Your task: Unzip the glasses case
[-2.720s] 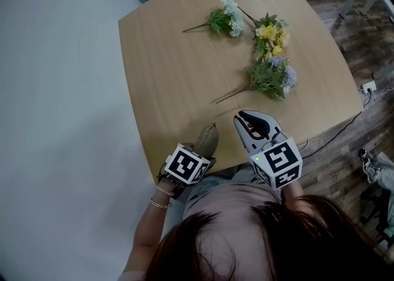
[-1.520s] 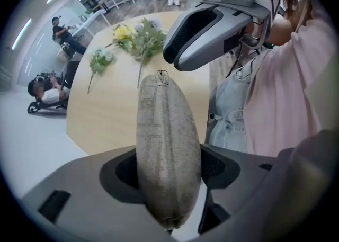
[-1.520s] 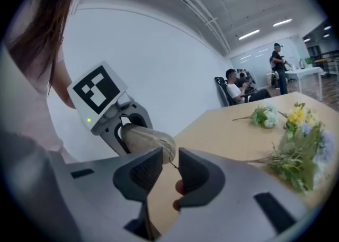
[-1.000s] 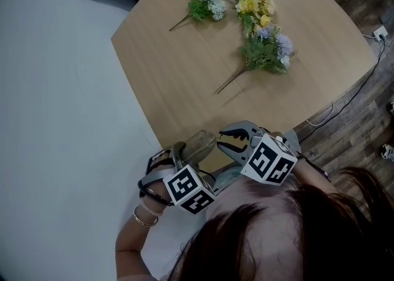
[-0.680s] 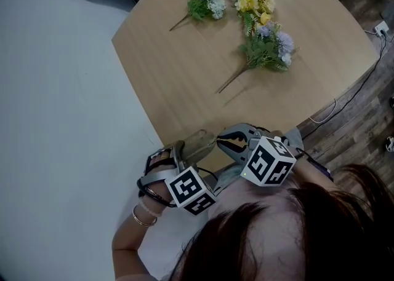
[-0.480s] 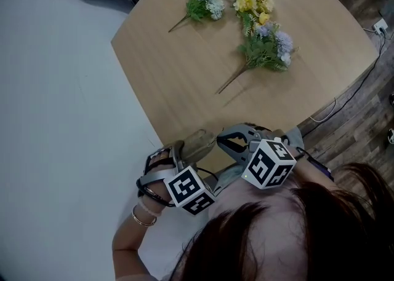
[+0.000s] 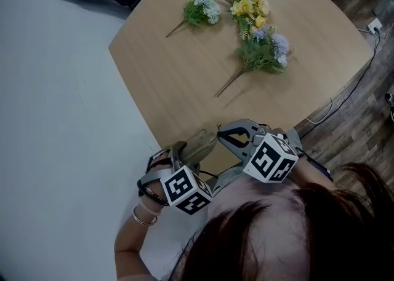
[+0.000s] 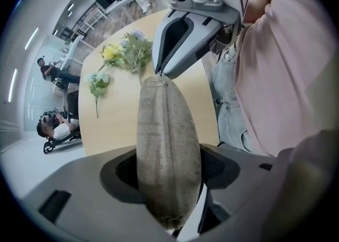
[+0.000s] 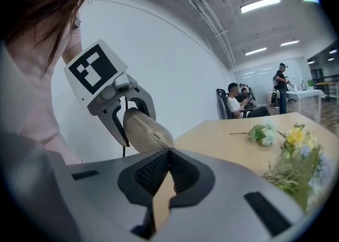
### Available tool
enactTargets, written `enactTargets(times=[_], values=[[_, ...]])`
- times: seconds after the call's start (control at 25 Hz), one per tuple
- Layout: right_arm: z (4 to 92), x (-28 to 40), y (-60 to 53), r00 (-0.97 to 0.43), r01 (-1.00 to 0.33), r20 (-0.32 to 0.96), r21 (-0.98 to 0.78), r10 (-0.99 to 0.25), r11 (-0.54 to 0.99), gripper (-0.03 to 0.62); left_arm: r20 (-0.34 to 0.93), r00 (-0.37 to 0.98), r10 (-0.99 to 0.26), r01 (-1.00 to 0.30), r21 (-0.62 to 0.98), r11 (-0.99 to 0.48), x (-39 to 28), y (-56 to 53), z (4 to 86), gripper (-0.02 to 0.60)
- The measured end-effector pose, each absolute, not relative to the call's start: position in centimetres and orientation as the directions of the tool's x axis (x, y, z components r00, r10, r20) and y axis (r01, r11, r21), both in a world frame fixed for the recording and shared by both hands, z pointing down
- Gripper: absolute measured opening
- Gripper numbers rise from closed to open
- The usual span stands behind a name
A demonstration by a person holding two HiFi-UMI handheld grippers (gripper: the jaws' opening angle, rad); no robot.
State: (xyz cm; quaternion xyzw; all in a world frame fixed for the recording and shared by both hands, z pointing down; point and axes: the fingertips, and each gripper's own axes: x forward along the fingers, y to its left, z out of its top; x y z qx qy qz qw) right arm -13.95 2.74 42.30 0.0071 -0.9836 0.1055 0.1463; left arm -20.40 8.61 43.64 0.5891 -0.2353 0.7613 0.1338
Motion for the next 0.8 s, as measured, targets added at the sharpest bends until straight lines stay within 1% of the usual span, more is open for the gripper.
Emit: enactTargets(times=[0.24, 0.8], values=[[42.2, -14.4, 2.2, -0.954, -0.096, 0.299, -0.187, -0.037, 0.978, 0.015, 0.969, -0.224, -0.107, -0.504, -0.210, -0.838, -20.5, 8.3, 43.7, 0.281], [42.5, -14.2, 2.1, -0.937, -0.150, 0.337, -0.168, -0.087, 0.974, 0.015, 0.989, -0.066, -0.129, -0.599, -0.143, -0.788, -19.2, 8.9, 43.7, 0.279]])
